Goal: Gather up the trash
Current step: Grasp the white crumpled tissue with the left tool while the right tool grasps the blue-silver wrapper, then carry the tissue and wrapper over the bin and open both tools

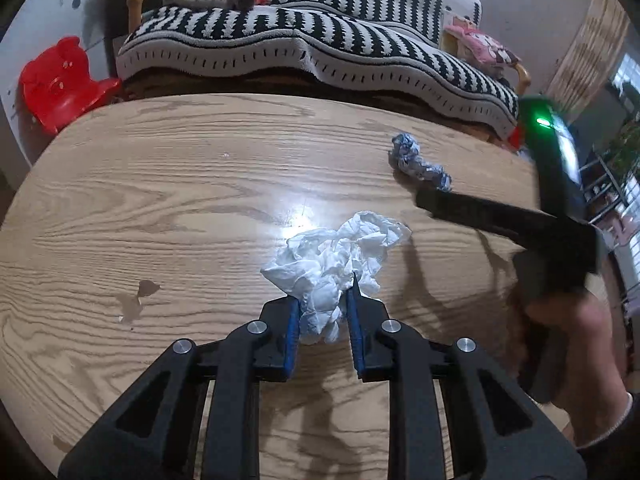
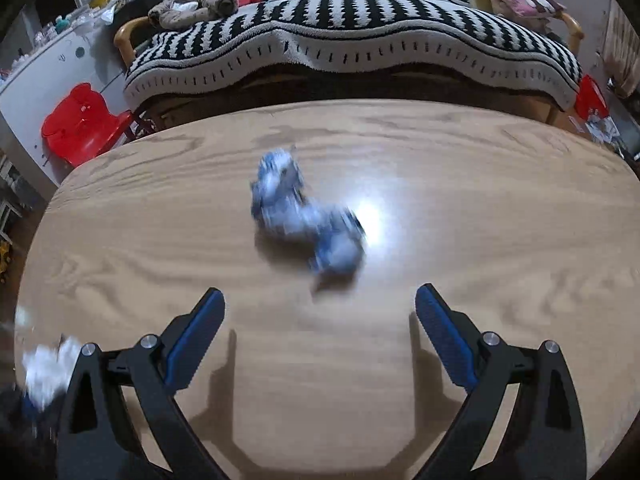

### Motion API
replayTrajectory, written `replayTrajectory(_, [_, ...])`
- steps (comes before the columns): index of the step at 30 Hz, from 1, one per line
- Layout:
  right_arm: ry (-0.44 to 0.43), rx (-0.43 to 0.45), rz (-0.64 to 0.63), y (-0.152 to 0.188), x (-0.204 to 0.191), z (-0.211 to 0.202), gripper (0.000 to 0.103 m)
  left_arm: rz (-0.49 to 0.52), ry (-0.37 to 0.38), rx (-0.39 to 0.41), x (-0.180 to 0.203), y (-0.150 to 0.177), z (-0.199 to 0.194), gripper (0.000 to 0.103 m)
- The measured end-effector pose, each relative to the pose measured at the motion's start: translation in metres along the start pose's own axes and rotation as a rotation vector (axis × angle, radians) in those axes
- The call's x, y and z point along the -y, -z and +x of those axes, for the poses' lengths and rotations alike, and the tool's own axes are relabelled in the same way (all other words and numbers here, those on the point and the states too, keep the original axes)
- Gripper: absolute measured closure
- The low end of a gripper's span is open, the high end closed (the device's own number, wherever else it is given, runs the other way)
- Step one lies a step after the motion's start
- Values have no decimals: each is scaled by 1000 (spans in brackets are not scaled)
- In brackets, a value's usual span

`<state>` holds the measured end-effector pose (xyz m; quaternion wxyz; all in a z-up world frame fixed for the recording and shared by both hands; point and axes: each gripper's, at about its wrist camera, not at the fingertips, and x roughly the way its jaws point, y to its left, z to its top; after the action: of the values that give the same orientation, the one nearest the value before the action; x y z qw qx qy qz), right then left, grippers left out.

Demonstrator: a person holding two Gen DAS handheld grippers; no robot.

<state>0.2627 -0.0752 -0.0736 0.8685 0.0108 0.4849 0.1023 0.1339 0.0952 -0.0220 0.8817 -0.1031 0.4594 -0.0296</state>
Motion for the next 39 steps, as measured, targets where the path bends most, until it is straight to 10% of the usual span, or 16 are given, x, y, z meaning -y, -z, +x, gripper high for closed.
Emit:
replayTrajectory(8, [39, -6, -37, -33, -8, 32, 15, -34, -14, -1, -2, -6, 4, 83])
replayTrajectory(12, [46, 8, -104, -27, -15, 23, 59, -40, 2, -8, 1, -9, 6, 83])
replayTrajectory(14, [29, 6, -104, -22, -15, 19, 63, -31, -7, -8, 6, -9, 7, 83])
replayTrajectory(39, [163, 132, 77, 216, 128, -233, 64, 329, 107, -10, 153, 80, -37, 83])
